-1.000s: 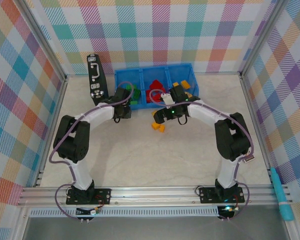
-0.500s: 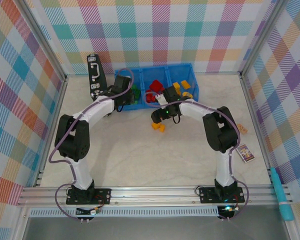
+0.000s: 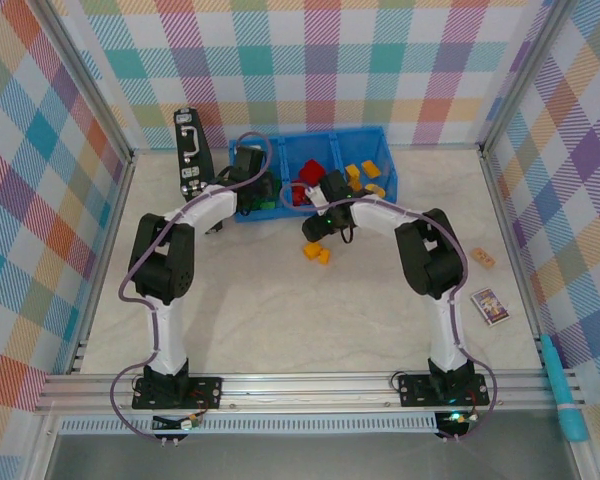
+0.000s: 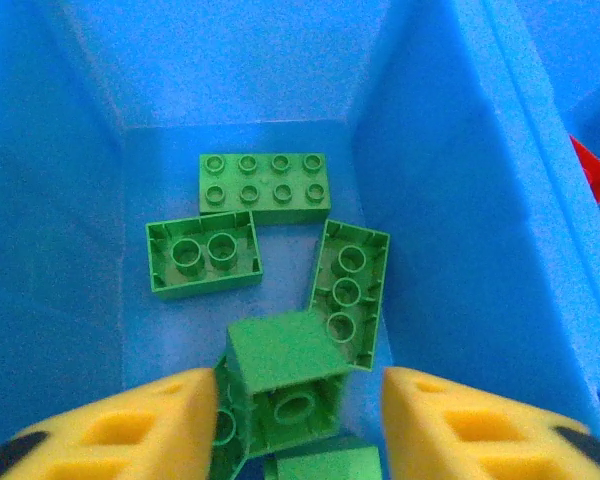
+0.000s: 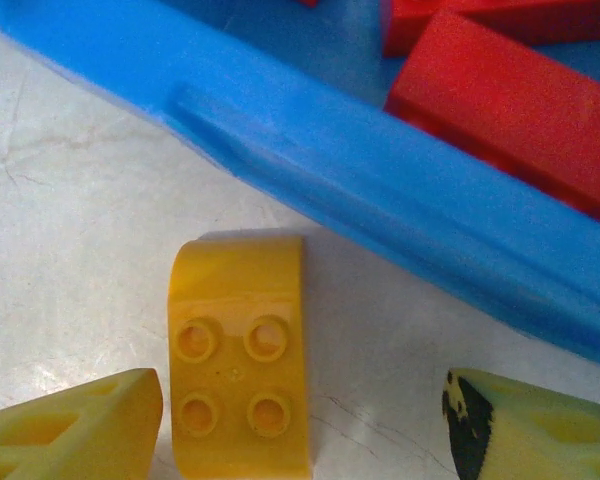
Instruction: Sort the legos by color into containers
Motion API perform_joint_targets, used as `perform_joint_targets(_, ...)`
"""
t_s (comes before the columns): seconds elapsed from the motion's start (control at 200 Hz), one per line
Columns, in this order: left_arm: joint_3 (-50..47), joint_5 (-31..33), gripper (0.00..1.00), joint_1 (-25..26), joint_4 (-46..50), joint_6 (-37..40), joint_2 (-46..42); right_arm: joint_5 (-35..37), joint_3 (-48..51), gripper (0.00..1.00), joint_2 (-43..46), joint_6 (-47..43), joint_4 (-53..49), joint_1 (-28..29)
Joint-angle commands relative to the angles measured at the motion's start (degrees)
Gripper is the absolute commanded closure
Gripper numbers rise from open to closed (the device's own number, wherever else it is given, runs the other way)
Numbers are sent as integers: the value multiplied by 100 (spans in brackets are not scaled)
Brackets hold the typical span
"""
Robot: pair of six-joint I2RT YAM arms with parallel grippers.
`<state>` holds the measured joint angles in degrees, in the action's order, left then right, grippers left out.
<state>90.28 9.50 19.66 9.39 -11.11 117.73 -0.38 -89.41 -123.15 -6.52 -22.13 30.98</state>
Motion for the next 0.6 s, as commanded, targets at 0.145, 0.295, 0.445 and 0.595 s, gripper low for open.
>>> perform_joint_targets(0.145,177,-324,45,-41,-403,5,-116,54,-238,33,-219,-183,-148,101)
perform_joint_targets(0.295,17,-575,43,-41,-482,247,-618,47,-375,46,-379,-174,-190,125)
perform_joint_targets(0.445,-154,-643,40,-41,-117,576,-1447,130,-373,66,-456,-192,-310,135)
perform_joint_targets(0.595,-442,-477,37,-88,435,1007,-2455,85,-5,74,9,-217,-374,136)
